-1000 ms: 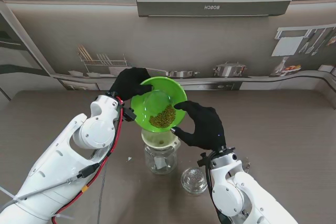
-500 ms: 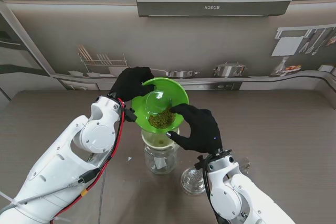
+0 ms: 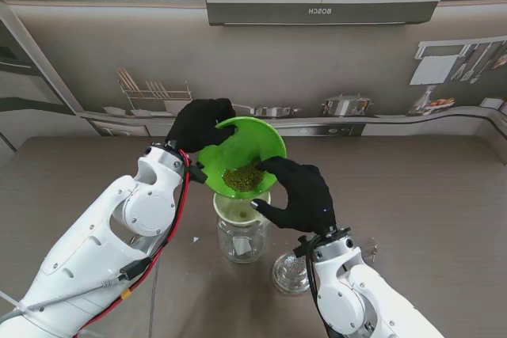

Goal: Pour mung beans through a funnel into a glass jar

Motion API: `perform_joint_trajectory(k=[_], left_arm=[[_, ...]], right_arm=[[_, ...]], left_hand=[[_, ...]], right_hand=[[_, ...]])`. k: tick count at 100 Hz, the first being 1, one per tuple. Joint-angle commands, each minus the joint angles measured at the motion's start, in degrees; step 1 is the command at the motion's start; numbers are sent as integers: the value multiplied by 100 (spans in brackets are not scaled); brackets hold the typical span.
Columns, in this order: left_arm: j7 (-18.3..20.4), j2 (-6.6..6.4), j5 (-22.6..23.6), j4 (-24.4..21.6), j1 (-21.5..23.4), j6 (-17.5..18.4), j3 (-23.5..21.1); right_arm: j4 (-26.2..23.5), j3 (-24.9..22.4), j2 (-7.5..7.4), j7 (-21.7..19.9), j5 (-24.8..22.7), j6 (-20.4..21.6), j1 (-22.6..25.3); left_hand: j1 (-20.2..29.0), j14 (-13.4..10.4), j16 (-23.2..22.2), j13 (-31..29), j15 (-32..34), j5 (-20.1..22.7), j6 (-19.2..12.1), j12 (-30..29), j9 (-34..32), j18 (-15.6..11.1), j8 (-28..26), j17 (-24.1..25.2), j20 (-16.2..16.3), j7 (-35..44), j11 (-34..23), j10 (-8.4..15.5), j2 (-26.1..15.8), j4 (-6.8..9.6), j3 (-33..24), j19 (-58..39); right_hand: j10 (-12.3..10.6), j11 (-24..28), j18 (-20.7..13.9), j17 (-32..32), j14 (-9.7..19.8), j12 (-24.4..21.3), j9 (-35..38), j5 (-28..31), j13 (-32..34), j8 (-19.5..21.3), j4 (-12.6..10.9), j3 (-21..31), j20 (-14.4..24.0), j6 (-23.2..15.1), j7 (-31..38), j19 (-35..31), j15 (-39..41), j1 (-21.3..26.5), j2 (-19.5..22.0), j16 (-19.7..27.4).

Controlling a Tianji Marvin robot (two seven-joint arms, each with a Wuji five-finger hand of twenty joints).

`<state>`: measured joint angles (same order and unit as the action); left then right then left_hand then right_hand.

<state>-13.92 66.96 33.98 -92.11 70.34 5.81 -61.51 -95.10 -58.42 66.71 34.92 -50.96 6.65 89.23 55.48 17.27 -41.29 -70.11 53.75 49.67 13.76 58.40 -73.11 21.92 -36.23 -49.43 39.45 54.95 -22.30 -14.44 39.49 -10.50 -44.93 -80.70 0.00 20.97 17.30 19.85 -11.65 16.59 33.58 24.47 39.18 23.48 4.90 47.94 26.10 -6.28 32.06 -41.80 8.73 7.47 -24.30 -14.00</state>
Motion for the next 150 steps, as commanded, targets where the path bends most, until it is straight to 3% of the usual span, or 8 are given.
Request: perform_joint_trajectory(k=[1, 79, 107, 150], left_arm=[[43, 17, 111, -52, 23, 99, 14], [-800, -50, 1272, 339, -113, 831, 150], [-1154, -64, 1620, 328, -106, 924, 193], [-1391, -118, 2008, 293, -90, 1002, 217]], right_arm=[[-94, 11, 13, -70, -39, -1, 29], [-103, 17, 13, -26, -83, -61, 20], [-109, 14, 13, -25, -90, -74, 20], [-124, 11, 13, -5, -97, -73, 42]], left_hand=[[358, -85, 25, -215, 196, 215, -515, 7, -187, -254, -48, -217, -79, 416, -92, 11, -167, -1, -582, -124], [241, -202, 50, -216, 217, 134, -633, 17, -160, -412, 51, -241, -116, 560, -124, 107, -191, -32, -659, -132], [210, -226, 47, -218, 224, 106, -648, 39, -148, -449, 84, -245, -118, 616, -145, 115, -202, -41, -676, -148], [174, -274, 47, -218, 225, 73, -689, 52, -131, -508, 134, -245, -127, 689, -163, 155, -215, -52, -694, -156]], right_hand=[[-32, 3, -213, -107, 350, -62, -91, -158, -143, -123, -159, 0, -115, -54, -6, -16, -26, -235, 78, 123], [-4, 40, -222, -115, 359, -47, -171, -205, -143, -112, -162, 14, -133, -44, 9, -43, -14, -244, 82, 121], [-16, 55, -219, -117, 358, -51, -190, -216, -142, -111, -164, 19, -141, -33, 19, -54, -11, -244, 86, 123], [-30, 63, -190, -126, 353, -55, -163, -211, -117, -114, -162, 12, -148, -42, 23, -67, 0, -254, 85, 120]])
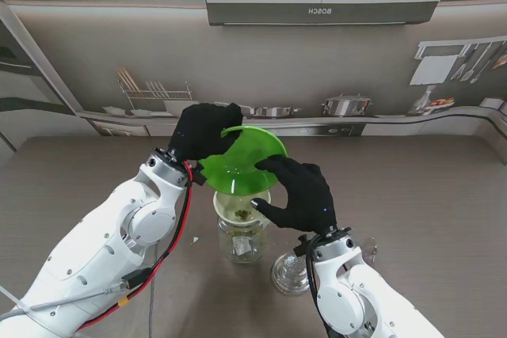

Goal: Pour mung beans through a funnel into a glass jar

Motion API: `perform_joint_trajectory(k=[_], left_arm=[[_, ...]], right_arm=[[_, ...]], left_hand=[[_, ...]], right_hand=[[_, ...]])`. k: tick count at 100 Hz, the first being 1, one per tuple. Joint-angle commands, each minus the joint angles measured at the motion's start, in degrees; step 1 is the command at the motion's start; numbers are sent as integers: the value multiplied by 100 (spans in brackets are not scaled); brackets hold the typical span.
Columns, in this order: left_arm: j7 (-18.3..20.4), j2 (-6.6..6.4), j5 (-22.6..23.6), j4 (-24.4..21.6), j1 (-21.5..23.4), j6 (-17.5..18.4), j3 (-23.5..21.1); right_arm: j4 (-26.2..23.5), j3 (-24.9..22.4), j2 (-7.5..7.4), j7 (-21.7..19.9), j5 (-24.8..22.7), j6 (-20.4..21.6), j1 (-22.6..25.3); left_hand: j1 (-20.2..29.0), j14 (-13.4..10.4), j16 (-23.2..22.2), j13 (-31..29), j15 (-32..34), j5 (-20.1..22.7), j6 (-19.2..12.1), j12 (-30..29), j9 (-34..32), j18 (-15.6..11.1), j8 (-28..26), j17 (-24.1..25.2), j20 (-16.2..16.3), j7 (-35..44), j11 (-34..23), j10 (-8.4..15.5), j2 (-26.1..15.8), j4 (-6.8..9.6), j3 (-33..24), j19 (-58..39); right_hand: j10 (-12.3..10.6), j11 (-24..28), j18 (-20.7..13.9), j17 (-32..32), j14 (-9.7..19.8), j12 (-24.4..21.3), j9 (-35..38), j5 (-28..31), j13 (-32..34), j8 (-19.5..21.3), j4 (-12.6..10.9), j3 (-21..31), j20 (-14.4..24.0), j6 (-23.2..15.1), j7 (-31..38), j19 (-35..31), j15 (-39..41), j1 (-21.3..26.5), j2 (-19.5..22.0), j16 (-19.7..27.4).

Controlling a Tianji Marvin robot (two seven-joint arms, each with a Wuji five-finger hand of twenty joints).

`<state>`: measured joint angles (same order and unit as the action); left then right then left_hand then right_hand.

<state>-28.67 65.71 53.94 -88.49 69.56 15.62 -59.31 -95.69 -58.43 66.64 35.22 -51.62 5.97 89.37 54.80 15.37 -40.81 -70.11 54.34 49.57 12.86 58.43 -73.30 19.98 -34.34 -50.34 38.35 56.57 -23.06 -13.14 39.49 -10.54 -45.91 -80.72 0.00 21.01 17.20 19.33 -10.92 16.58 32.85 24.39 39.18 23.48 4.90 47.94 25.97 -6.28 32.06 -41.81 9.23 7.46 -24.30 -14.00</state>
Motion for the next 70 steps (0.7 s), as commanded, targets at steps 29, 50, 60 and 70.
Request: perform_joint_trajectory(k=[29, 50, 60, 70], left_arm=[[233, 13, -95, -146, 27, -96, -36], [624, 91, -709, -243, 73, -497, -104], [830, 122, -1017, -322, 93, -726, -144], [989, 134, -1203, -379, 93, -875, -178]], right_arm=[[-60, 8, 23, -25, -26, -4, 33], [-41, 6, 31, 6, -13, -5, 25], [-42, -1, 32, 5, -5, -2, 29], [-42, -7, 36, 13, 1, -11, 31]], left_hand=[[240, -99, 2, -214, 149, 66, -602, 48, -107, -317, -39, -151, -21, 542, -90, 37, -227, -53, -576, -154], [269, -75, -2, -214, 144, 76, -570, 30, -101, -314, -25, -141, -24, 534, -87, 17, -255, -51, -503, -148], [297, -51, -4, -213, 140, 82, -546, 24, -100, -277, -18, -131, -22, 520, -83, -9, -250, -42, -481, -144], [313, -29, -6, -210, 137, 97, -538, 20, -105, -260, -21, -127, -19, 517, -81, -23, -244, -35, -469, -143]], right_hand=[[-20, 46, -129, -71, 253, -58, -100, -209, -110, -119, -163, 6, -132, -34, 17, -75, -52, -256, 87, 118], [-38, 53, -78, -68, 192, -56, -109, -209, -107, -119, -165, 4, -125, -39, 19, -84, -51, -257, 87, 113], [-60, 51, 0, -67, 82, -56, -127, -217, -103, -121, -165, 2, -119, -37, 16, -88, -45, -258, 88, 105], [-83, 51, 51, -65, -17, -55, -144, -218, -105, -122, -166, -3, -113, -43, 15, -92, -41, -260, 90, 95]])
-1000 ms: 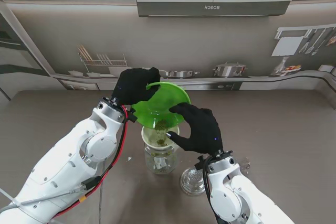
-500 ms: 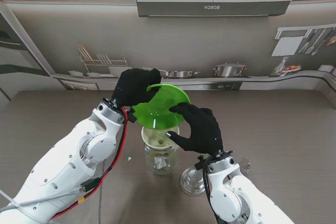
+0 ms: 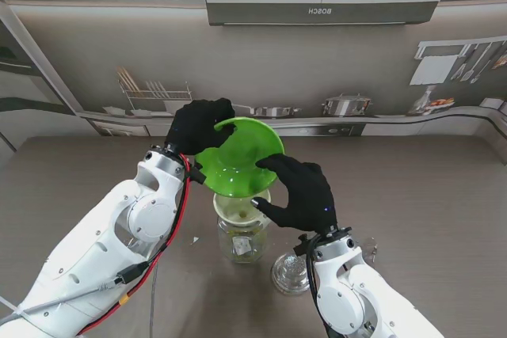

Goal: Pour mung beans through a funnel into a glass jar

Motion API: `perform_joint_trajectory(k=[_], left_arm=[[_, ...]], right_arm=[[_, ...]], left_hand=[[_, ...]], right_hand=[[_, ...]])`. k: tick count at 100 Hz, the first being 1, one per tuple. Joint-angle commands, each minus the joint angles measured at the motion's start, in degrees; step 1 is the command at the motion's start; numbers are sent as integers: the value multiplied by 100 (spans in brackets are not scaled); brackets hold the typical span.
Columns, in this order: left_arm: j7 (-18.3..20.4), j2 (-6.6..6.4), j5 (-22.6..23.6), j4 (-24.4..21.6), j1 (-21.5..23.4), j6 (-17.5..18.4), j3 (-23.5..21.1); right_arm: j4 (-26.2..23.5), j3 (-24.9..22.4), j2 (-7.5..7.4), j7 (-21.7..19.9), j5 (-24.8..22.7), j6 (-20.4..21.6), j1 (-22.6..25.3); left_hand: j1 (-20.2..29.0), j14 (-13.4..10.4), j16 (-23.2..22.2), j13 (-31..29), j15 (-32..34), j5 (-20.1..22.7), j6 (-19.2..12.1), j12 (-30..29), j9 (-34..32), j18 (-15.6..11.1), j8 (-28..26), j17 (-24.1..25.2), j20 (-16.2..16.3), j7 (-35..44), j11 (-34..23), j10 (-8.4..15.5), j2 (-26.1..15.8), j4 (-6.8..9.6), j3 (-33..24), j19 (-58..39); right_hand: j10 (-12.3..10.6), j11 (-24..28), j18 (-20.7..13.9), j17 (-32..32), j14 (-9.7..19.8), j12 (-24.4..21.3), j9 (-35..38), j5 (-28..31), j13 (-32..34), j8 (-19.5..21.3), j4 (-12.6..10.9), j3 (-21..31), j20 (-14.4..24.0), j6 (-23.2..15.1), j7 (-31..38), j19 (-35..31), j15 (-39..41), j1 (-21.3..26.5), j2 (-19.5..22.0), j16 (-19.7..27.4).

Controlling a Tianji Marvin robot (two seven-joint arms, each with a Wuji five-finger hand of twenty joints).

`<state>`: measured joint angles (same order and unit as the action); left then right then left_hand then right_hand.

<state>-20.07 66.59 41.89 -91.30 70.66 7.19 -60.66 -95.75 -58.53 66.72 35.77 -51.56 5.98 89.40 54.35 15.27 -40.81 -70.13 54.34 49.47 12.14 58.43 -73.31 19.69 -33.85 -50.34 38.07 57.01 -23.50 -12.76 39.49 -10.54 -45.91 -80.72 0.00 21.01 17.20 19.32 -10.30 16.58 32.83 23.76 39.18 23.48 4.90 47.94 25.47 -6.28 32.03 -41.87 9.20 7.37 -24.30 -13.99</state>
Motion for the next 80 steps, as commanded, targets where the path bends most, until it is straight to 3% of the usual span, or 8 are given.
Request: perform_joint_trajectory(k=[1, 40, 80], left_arm=[[142, 46, -10, -103, -18, -42, -46], [516, 63, -479, -346, 53, -506, -189], [1026, 89, -1353, -615, 236, -1259, -422]], right_arm=[[-36, 1, 27, -41, -4, -13, 29], [-40, -61, 31, -9, -4, -71, 52], [3, -113, 51, 58, 29, -135, 33]], left_hand=[[362, -20, -6, -208, 136, 107, -466, 20, -104, -230, -70, -127, 10, 473, -36, -59, -245, -34, -470, -144], [413, 5, -18, -211, 137, 130, -436, 19, -116, -200, -90, -126, 23, 411, -27, -79, -224, -8, -431, -143], [469, 86, -32, -211, 156, 209, -358, 3, -151, -87, -146, -124, 39, 309, -7, -144, -178, 7, -414, -136]], right_hand=[[-90, 51, 56, -64, -85, -55, -142, -154, -103, -122, -165, -4, -62, -46, 17, -86, -37, -252, 90, 93], [-106, 54, 114, -66, -94, -52, -135, -150, -89, -125, -167, -13, -43, -48, 15, -77, -37, -257, 96, 74], [-34, 63, 113, -47, -71, -51, -218, -164, -73, -115, -170, 6, -18, -13, 36, -87, -38, -263, 105, 72]])
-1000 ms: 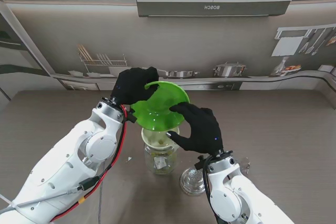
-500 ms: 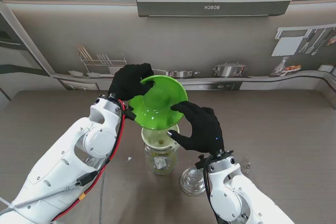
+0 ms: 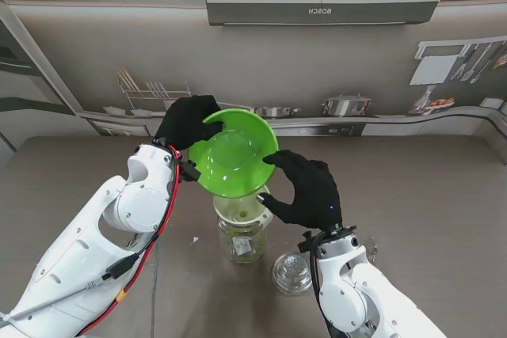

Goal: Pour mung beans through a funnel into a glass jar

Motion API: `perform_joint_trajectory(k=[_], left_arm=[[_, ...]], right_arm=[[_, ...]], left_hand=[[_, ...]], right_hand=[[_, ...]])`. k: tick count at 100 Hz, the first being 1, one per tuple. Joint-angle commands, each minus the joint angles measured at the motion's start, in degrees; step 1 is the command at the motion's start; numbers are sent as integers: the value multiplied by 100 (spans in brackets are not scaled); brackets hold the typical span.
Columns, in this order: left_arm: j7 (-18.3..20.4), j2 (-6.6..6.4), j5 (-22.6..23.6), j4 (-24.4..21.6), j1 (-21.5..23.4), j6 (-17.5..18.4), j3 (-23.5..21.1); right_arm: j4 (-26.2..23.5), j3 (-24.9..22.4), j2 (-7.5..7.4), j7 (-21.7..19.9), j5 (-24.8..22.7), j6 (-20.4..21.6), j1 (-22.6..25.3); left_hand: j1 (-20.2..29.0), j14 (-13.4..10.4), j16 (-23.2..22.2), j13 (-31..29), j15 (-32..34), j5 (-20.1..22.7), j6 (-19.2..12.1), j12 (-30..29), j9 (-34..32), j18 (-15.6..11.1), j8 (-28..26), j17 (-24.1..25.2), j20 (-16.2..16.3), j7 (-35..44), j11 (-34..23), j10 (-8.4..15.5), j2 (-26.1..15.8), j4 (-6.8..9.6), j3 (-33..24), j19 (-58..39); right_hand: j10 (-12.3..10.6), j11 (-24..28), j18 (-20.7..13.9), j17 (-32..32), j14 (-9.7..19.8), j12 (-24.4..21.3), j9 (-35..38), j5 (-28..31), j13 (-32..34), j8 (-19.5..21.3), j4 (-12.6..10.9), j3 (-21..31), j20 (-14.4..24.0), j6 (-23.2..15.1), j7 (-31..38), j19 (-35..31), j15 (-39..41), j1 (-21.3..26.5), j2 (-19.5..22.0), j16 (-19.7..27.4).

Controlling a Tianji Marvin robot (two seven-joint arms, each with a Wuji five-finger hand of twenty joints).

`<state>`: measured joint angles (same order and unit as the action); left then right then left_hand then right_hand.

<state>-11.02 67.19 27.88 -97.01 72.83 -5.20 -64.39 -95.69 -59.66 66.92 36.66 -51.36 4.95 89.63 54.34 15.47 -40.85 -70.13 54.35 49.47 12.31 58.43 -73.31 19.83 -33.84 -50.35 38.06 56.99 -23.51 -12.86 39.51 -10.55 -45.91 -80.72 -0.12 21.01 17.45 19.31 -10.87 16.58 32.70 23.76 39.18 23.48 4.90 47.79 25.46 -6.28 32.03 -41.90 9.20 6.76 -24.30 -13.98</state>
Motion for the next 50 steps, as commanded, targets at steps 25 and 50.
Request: perform_joint_trajectory(k=[25, 50], left_arm=[[328, 34, -407, -30, 92, -359, -285], [396, 60, -826, -84, 256, -704, -568]], right_arm=[[1, -20, 42, -15, 34, -74, 6], [22, -39, 47, -52, 74, -109, -15]], left_hand=[[502, 112, -28, -206, 152, 225, -349, -3, -152, -61, -168, -106, 48, 268, 4, -168, -180, 11, -402, -131], [524, 149, -36, -211, 171, 272, -322, -8, -174, -7, -186, -110, 65, 218, 10, -194, -151, 16, -397, -147]], right_hand=[[-21, 94, 82, -52, -10, -51, -211, -188, -63, -111, -170, 26, -11, -10, 53, -90, -29, -204, 110, 70], [-8, 100, 86, -60, -5, -59, -223, -183, -60, -113, -172, 35, -10, -5, 66, -88, -26, -199, 112, 70]])
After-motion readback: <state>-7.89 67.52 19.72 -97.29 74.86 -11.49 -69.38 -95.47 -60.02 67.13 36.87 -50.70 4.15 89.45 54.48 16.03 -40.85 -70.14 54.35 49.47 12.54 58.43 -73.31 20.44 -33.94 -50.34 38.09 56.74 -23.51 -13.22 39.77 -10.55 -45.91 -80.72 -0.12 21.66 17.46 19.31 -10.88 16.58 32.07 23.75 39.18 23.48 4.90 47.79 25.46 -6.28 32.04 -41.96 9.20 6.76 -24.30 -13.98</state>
